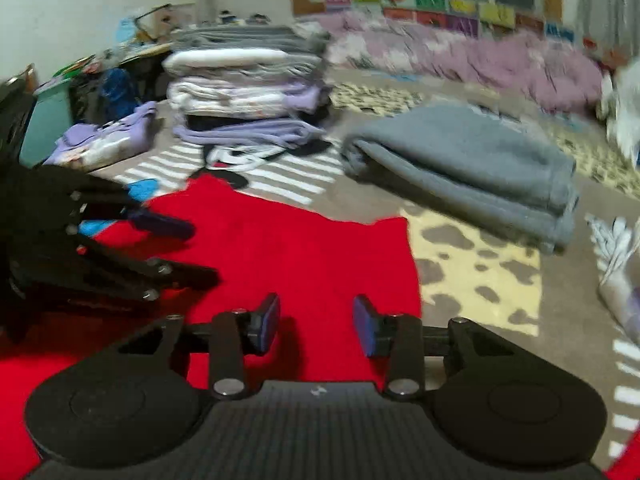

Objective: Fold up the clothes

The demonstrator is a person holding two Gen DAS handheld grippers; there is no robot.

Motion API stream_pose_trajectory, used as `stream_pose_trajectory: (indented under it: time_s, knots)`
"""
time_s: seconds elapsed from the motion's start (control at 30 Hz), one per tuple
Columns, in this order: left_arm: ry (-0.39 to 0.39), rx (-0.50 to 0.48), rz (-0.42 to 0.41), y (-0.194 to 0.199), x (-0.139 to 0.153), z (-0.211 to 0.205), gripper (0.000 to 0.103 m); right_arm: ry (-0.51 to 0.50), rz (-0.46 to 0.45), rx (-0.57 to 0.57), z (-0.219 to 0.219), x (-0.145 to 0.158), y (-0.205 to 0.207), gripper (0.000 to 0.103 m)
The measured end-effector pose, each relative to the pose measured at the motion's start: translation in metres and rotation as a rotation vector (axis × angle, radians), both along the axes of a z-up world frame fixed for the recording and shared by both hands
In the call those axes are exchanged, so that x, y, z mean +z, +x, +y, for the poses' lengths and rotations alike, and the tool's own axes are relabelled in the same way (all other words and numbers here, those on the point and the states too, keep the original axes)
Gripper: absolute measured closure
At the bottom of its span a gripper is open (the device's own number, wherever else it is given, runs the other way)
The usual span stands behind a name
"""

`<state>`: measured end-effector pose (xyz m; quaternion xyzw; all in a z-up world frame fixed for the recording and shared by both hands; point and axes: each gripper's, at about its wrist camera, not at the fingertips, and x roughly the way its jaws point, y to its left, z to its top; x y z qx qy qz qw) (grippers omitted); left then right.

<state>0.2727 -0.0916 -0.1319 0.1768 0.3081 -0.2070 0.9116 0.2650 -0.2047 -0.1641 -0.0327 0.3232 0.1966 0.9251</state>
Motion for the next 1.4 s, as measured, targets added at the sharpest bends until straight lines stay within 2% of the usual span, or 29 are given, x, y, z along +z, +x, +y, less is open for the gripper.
stream_pose_trajectory:
  time_s: [0.2,0.4,0.57,0.63,0.73,0.83,0.9,0.97,1.03,1.13,1.23,1.3,1.4]
  knots:
    - [0.055,0.060,0.016,-0.063,-0.011,0.007,0.054,-0.021,0.005,0.040,0.029,-0.003,-0.060,0.060]
    - [0.021,0.105,0.008,-0.119,-0.018,0.020,0.052,-0.069,0.003,0.061,0.055,-0.004,-0.122,0.055]
    - [0.005,0.118,0.000,-0.165,-0.025,0.024,0.051,-0.079,-0.005,0.037,0.055,-0.012,-0.180,0.053]
    - [-0.002,0.123,-0.004,-0.183,-0.028,0.025,0.051,-0.080,-0.013,0.028,0.052,-0.014,-0.202,0.049]
    - [-0.020,0.145,0.021,-0.200,-0.031,0.027,0.050,-0.078,0.001,0.016,0.047,-0.019,-0.220,0.046]
    - [-0.013,0.142,0.006,-0.217,-0.034,0.026,0.050,-0.048,0.026,0.006,0.041,-0.019,-0.236,0.045]
    - [-0.013,0.136,0.008,-0.224,-0.032,0.028,0.049,-0.069,0.019,0.014,0.042,-0.021,-0.250,0.044]
    - [-0.043,0.135,0.001,-0.230,-0.028,0.032,0.049,-0.084,0.028,0.033,0.042,-0.022,-0.260,0.042]
    - [-0.080,0.131,-0.019,-0.233,-0.025,0.034,0.049,-0.069,0.001,0.040,0.040,-0.020,-0.269,0.045]
    - [-0.132,0.123,-0.052,-0.236,-0.020,0.034,0.049,-0.019,-0.080,-0.028,0.026,-0.007,-0.270,0.049]
    - [-0.185,0.114,-0.085,-0.239,-0.016,0.035,0.049,0.141,-0.137,-0.203,-0.013,0.005,-0.267,0.050]
    - [-0.180,0.109,-0.085,-0.238,-0.019,0.032,0.049,0.210,-0.155,-0.327,-0.042,0.003,-0.263,0.049]
    - [-0.146,0.115,-0.025,-0.231,-0.028,0.029,0.049,0.229,-0.198,-0.378,-0.069,-0.003,-0.254,0.048]
